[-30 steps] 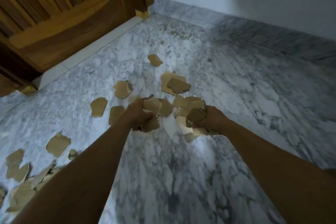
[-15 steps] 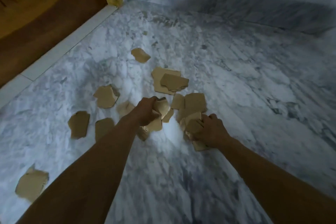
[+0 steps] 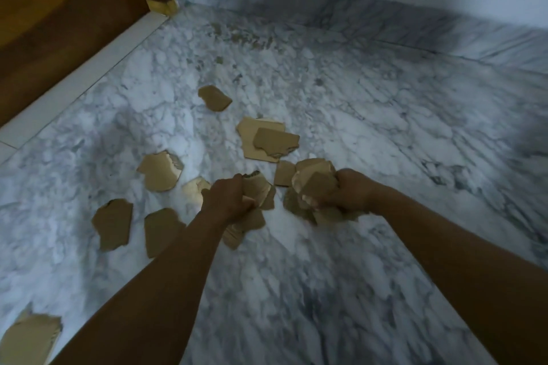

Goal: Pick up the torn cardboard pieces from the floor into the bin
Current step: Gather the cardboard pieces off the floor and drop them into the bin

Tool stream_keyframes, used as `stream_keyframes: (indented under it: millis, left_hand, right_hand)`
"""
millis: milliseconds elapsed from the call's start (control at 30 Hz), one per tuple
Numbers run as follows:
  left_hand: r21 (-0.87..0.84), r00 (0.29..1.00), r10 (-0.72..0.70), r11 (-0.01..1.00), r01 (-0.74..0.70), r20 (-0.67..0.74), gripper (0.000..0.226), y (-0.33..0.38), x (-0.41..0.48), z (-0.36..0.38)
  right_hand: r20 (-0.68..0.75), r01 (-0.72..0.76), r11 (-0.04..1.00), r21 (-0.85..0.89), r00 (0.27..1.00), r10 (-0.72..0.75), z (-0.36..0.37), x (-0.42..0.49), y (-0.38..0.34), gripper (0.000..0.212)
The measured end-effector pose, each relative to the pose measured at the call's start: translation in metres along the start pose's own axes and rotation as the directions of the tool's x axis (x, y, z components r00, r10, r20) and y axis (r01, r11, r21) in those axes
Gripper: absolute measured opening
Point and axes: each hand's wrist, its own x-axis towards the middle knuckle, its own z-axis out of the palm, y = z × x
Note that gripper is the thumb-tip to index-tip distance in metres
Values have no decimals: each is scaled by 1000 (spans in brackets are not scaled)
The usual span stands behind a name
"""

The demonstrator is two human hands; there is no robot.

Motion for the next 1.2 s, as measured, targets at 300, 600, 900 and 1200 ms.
stream_keyframes:
  millis: [300,600,900,1200]
  left_hand:
    - [-252,993,47,965,-74,-111,46,-7,-5,11]
    - [-519,991,-1,852,-69,-133,55,-9,-13,-32]
    - [-114,944,93,992,-59,316,60,-27,-58,-27]
    - [107,966,180,973,-203,186,72,-31,-63,8]
  right_hand:
    - [-20,-94,882,-462,995,95,41,48,-26,98]
    - [-100,-53,993,-102,994,42,54,36,-7,103]
    - [13,15,996,-89,1000,-14,16,33,-27,60]
    - [-46,21,898,-440,998,-46,51,72,-58,98]
